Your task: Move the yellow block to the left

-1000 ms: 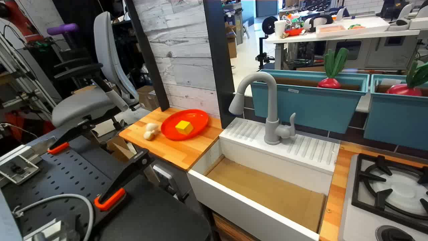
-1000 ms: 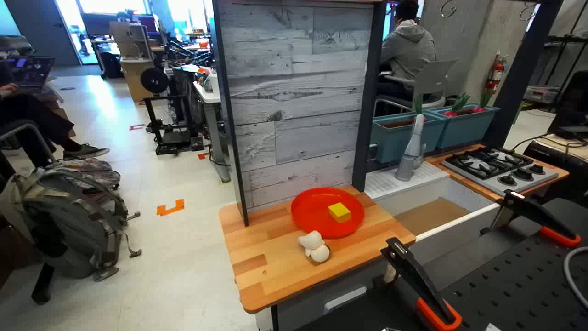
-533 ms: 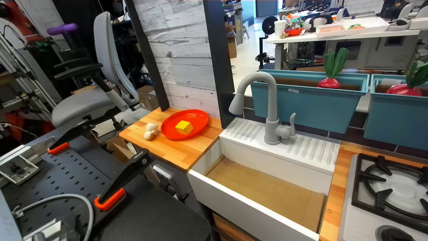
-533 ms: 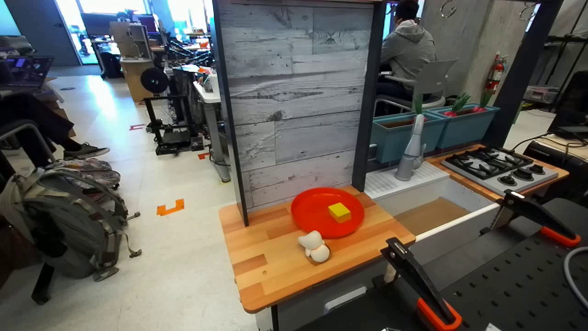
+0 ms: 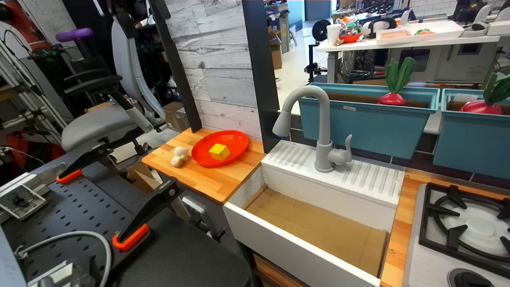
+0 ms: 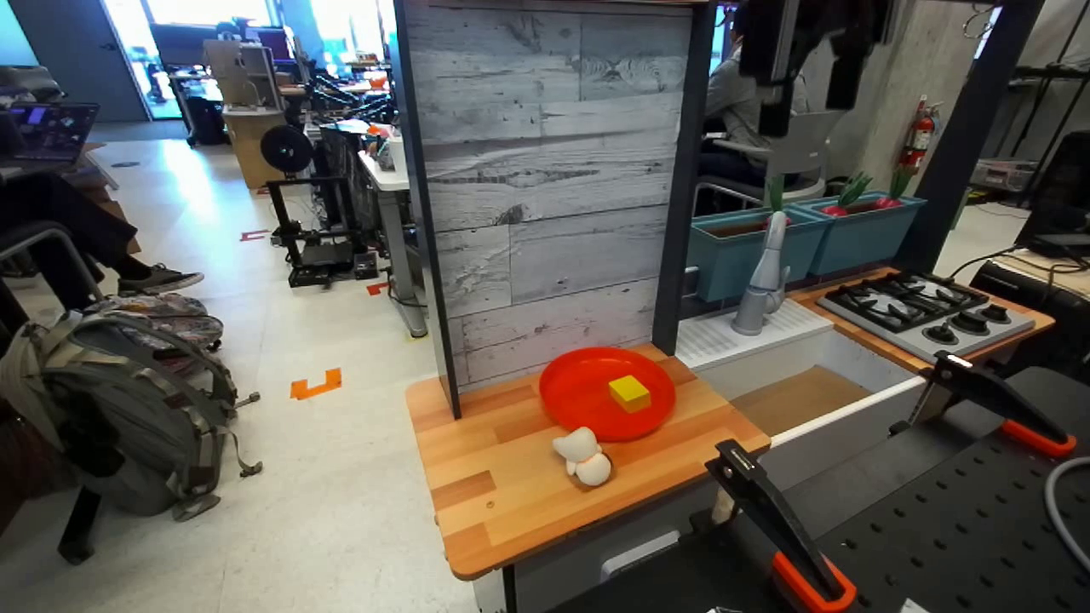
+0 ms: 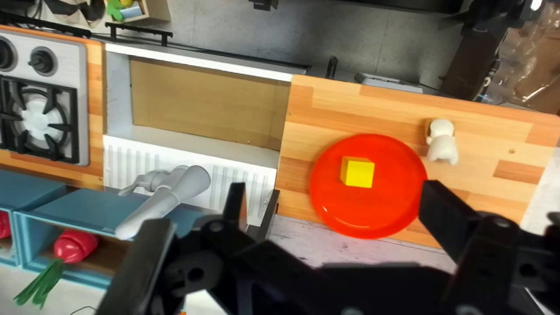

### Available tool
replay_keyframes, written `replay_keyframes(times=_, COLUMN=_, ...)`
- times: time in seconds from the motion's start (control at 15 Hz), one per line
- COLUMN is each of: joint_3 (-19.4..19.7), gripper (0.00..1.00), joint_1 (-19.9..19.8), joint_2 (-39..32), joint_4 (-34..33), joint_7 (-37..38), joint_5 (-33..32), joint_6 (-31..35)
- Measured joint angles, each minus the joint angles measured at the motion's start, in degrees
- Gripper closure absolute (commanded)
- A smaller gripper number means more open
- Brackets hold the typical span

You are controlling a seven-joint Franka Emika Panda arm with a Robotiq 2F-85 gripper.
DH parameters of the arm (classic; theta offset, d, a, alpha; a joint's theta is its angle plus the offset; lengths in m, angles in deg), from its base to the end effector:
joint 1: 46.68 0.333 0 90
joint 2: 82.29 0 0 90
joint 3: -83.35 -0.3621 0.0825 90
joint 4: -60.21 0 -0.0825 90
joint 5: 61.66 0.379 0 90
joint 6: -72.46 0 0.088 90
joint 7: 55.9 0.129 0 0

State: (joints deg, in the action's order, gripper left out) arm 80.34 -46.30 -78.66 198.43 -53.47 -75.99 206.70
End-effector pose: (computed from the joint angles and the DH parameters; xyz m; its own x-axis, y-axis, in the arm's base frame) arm 0.4747 0.0205 0.3634 0.9817 0.1897 -0.0146 0.1892 -0.9653 0.1802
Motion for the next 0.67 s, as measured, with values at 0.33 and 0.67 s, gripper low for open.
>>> replay_keyframes(times=0.33, joint_3=0.16, gripper=0.00, joint_1=0.26, joint_2=-13.33, joint_4=-0.31, joint_7=2.27, joint_5=1.35, joint_6=10.35)
replay_keyframes(times=0.67, joint_3=1.14, gripper=0.00, joint_1=0.65, joint_2=-27.24, joint_4=-4.46, joint_7=6.19, joint_5=3.21, joint_6=19.18)
